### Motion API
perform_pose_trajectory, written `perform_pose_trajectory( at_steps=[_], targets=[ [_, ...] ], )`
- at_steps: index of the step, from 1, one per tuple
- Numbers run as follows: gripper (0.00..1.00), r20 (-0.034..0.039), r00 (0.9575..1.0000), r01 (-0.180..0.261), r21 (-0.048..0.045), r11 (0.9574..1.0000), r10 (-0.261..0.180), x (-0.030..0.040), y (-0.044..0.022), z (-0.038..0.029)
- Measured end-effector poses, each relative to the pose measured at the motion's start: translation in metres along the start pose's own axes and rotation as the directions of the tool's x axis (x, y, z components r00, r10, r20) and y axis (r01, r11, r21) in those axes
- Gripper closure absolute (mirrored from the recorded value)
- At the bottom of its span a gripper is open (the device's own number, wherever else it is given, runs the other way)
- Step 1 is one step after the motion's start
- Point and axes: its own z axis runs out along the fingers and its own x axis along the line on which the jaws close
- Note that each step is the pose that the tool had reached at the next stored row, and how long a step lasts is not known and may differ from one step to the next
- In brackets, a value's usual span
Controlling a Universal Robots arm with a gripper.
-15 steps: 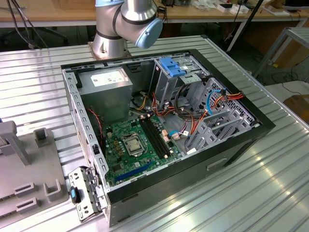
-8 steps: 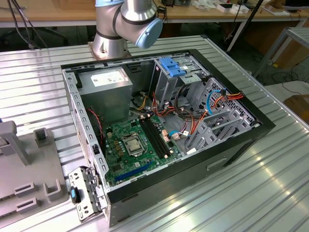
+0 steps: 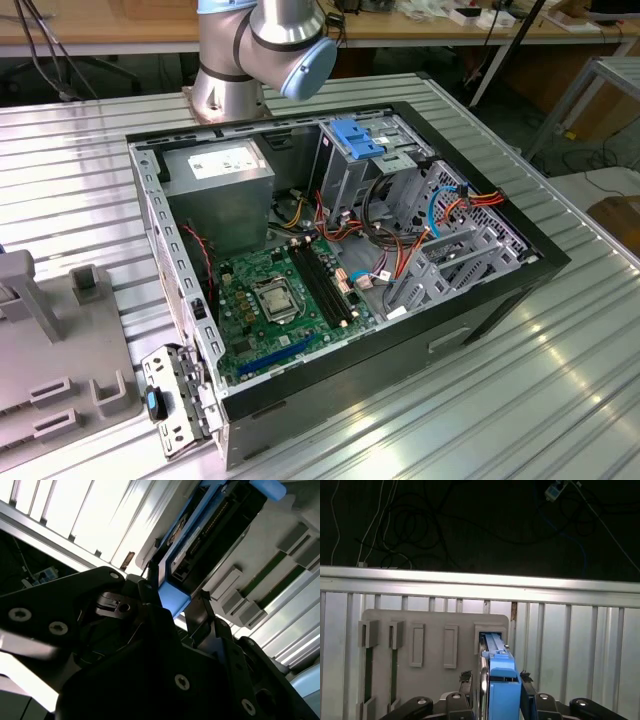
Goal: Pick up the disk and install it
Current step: 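Pick up the disk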
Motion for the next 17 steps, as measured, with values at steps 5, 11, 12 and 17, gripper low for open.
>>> perform_pose_trajectory(
  at_steps=[5, 11, 12, 17],
  targets=[
    [0.52, 0.0001, 1.0000, 0.000, 0.0001, 1.0000, 0.000, 0.0000, 0.0001, 0.0020],
    [0.52, 0.0000, 1.0000, 0.000, 0.0001, 1.0000, 0.000, 0.0001, 0.0001, 0.0067],
    [0.52, -0.0001, 1.0000, 0.000, -0.0001, 1.0000, 0.000, 0.0001, 0.0002, 0.0072],
    [0.52, 0.0000, 1.0000, 0.000, 0.0000, 1.0000, 0.000, 0.0001, 0.0002, 0.0077]
  ],
)
